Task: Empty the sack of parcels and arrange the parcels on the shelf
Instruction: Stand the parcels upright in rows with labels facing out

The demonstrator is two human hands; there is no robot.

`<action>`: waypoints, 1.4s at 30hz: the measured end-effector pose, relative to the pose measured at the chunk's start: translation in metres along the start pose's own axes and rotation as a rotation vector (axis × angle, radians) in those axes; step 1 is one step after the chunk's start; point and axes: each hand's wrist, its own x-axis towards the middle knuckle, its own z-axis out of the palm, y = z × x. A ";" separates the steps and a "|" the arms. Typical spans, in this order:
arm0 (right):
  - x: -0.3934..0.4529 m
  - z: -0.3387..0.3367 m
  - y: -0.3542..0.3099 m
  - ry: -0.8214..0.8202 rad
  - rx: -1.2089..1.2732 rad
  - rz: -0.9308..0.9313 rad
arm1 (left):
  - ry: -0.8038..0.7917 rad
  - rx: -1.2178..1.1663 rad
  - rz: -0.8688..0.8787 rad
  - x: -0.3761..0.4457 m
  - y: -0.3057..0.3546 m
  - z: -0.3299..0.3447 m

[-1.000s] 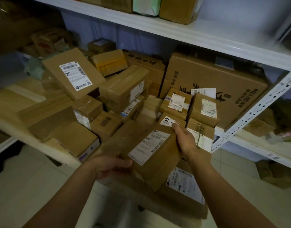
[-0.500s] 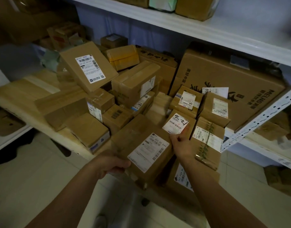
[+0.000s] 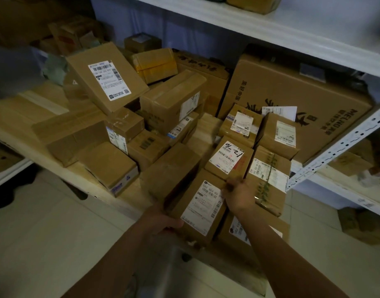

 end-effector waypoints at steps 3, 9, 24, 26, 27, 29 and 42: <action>-0.003 0.003 0.007 0.009 -0.001 0.016 | 0.003 -0.023 -0.017 0.000 0.000 0.003; -0.009 -0.003 0.028 0.369 -0.127 0.311 | 0.007 -0.008 -0.069 0.001 -0.001 0.002; -0.013 0.007 0.063 0.212 0.076 0.373 | -0.060 0.129 -0.083 -0.007 0.003 0.007; -0.014 0.004 0.058 0.233 0.072 0.386 | -0.072 0.151 -0.161 -0.009 0.007 0.002; -0.014 0.001 0.054 0.252 0.077 0.383 | -0.052 0.148 -0.178 -0.009 0.010 -0.001; -0.013 -0.004 0.041 0.296 0.070 0.321 | 0.155 0.055 -0.122 -0.004 0.017 -0.007; 0.003 0.022 -0.081 -0.091 0.401 -0.010 | 0.444 0.825 0.159 0.028 0.060 -0.027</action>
